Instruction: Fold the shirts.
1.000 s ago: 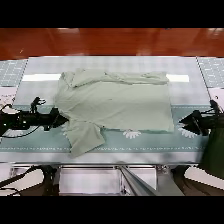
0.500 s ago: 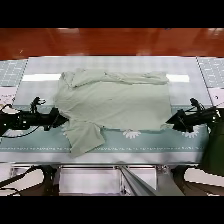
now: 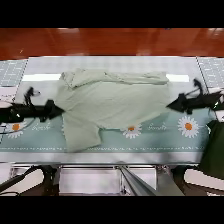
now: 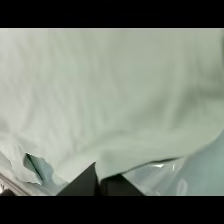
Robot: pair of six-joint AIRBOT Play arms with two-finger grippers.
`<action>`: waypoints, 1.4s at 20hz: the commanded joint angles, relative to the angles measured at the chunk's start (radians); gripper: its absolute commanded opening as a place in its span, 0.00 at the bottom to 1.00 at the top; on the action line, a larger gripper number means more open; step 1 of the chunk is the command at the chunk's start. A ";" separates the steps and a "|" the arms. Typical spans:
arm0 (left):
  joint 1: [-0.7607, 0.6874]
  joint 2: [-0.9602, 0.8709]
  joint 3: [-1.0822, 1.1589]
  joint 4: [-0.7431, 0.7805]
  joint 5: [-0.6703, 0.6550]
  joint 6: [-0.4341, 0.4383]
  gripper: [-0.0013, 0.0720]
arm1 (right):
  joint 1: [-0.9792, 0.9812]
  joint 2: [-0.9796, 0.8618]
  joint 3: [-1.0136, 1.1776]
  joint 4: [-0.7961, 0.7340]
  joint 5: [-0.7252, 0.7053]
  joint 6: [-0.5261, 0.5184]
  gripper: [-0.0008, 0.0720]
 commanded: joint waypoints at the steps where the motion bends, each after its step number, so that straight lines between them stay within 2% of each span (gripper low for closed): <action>1: 0.000 0.122 0.217 -0.125 -0.021 0.024 0.04 | 0.004 0.078 0.319 0.021 0.051 0.063 0.05; 5: 0.000 0.254 0.603 -0.132 0.127 0.021 0.04 | 0.004 0.102 0.823 0.021 -0.040 0.175 0.05; 9: 0.003 0.315 0.934 -0.123 0.181 0.018 0.04 | 0.004 0.122 1.164 0.019 0.000 0.227 0.05; 11: 0.024 0.354 1.036 -0.123 0.182 0.002 0.04 | 0.004 0.201 1.169 -0.008 -0.013 0.226 0.05; 14: 0.101 0.451 1.070 -0.093 0.179 -0.001 0.04 | 0.004 0.343 1.169 -0.138 -0.019 0.225 0.05; 16: 0.166 0.528 1.069 -0.001 0.135 -0.069 0.04 | 0.004 0.433 1.169 -0.240 -0.012 0.219 0.05; 19: 0.216 0.635 1.069 0.126 0.032 -0.090 0.04 | 0.004 0.557 1.140 -0.390 0.033 0.229 0.05; 23: 0.164 0.745 1.054 0.314 -0.043 -0.179 0.04 | 0.004 0.711 1.002 -0.512 0.102 0.264 0.05; 28: 0.024 0.816 0.935 0.525 -0.137 -0.295 0.04 | 0.005 0.823 0.758 -0.515 0.115 0.283 0.05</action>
